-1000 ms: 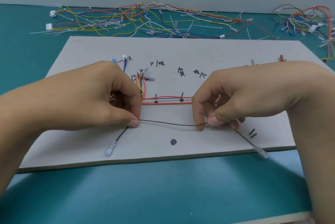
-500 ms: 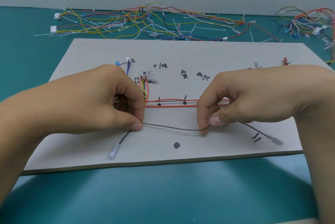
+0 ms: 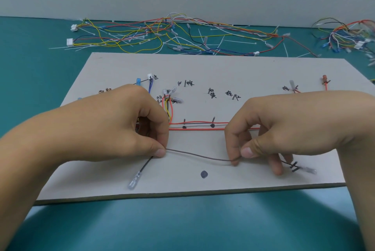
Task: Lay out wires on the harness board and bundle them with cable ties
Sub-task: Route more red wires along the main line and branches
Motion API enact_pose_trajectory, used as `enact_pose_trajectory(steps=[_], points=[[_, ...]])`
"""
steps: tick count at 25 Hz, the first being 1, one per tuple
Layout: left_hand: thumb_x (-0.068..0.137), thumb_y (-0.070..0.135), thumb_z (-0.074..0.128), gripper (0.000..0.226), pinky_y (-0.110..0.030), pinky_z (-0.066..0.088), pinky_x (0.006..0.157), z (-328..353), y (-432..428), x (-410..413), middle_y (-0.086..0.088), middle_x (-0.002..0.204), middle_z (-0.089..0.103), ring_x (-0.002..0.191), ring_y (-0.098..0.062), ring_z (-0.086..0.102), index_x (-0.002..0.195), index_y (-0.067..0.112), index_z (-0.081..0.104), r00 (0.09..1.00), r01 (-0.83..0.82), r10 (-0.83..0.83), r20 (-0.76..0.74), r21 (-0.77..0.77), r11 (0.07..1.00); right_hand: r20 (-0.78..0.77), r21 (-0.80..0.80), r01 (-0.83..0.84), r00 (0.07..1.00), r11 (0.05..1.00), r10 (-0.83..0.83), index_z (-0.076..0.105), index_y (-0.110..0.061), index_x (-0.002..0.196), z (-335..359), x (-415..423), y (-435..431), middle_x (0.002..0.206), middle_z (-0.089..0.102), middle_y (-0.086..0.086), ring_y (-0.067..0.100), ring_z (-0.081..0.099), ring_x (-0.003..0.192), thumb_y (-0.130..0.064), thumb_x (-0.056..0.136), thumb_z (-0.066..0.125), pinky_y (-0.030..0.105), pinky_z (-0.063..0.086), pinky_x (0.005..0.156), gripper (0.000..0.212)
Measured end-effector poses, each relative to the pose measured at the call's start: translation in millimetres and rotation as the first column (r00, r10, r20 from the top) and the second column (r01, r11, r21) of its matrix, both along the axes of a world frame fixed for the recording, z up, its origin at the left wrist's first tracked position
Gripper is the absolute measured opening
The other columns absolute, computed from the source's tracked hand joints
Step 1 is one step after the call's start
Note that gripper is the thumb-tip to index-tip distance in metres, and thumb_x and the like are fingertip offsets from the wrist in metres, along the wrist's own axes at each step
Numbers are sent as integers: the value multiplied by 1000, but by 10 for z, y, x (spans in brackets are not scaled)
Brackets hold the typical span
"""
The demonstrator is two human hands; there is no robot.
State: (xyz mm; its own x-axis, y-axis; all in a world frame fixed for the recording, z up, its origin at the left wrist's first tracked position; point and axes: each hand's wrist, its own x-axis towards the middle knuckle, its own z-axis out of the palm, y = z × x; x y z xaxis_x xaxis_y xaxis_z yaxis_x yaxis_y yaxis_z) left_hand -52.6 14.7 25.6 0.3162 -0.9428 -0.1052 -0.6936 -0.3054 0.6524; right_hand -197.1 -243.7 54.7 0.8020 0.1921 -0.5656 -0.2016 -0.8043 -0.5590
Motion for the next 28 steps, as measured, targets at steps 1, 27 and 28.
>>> enact_pose_trajectory(steps=[1, 27, 28], points=[[73, 50, 73, 15, -38, 58, 66, -2, 0, 1, 9, 73, 73, 70, -17, 68, 80, 38, 76, 1000, -1, 1, 3, 0, 1000, -5, 11, 4, 1000, 1000, -4, 73, -32, 94, -3, -6, 7, 91, 65, -4, 17, 75, 61, -17, 99, 59, 25, 55, 56, 21], [73, 47, 74, 16, -40, 56, 65, 7, -2, -31, 5, 70, 71, 67, -19, 66, 79, 32, 76, 1000, -22, 22, 2, 17, 1000, 150, -27, -42, 988, 999, 46, 72, -31, 84, -53, 82, 281, 62, 66, -17, 0, 55, 50, -33, 80, 82, 11, 42, 48, 12], [73, 45, 74, 14, -39, 56, 65, 5, -1, -33, 4, 70, 70, 67, -19, 66, 78, 31, 76, 1000, -20, 20, 2, 14, 1000, 153, -35, -41, 987, 999, 45, 72, -31, 84, -51, 82, 304, 63, 66, -17, 0, 56, 52, -34, 79, 83, 11, 42, 48, 13]])
